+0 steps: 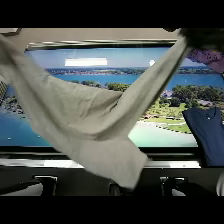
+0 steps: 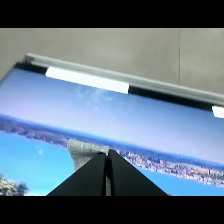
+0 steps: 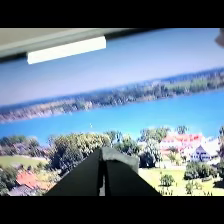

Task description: Fold the clothes and pants, and hang the long-sleeved shirts on hangers.

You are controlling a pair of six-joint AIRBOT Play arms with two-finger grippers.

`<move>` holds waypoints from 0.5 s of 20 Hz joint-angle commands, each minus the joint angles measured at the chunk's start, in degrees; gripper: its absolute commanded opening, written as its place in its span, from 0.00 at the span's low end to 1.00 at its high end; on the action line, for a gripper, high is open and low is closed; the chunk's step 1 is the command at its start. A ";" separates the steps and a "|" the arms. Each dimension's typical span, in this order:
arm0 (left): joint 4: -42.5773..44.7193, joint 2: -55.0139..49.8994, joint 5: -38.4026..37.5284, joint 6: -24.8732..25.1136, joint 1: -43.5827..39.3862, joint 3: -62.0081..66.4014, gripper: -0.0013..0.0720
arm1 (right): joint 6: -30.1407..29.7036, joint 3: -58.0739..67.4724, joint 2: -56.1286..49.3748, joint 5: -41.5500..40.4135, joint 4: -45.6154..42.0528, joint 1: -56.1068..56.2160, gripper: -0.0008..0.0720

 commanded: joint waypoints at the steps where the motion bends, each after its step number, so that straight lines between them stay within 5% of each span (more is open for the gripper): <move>1: -7.89 -17.29 3.65 -0.07 0.02 0.07 0.05 | 0.61 0.02 -14.62 1.46 0.79 0.04 0.05; 7: -21.29 -33.70 -8.85 -0.20 0.02 0.07 0.07 | 2.16 0.02 -28.30 0.52 4.52 0.04 0.06; 8: -21.49 -34.34 -10.56 -0.52 0.02 0.07 0.18 | 2.14 0.02 -29.11 0.52 5.31 0.04 0.06; 10: -21.40 -33.79 -13.46 -0.48 0.52 0.39 0.55 | 2.12 0.02 -29.46 0.59 5.57 0.04 0.06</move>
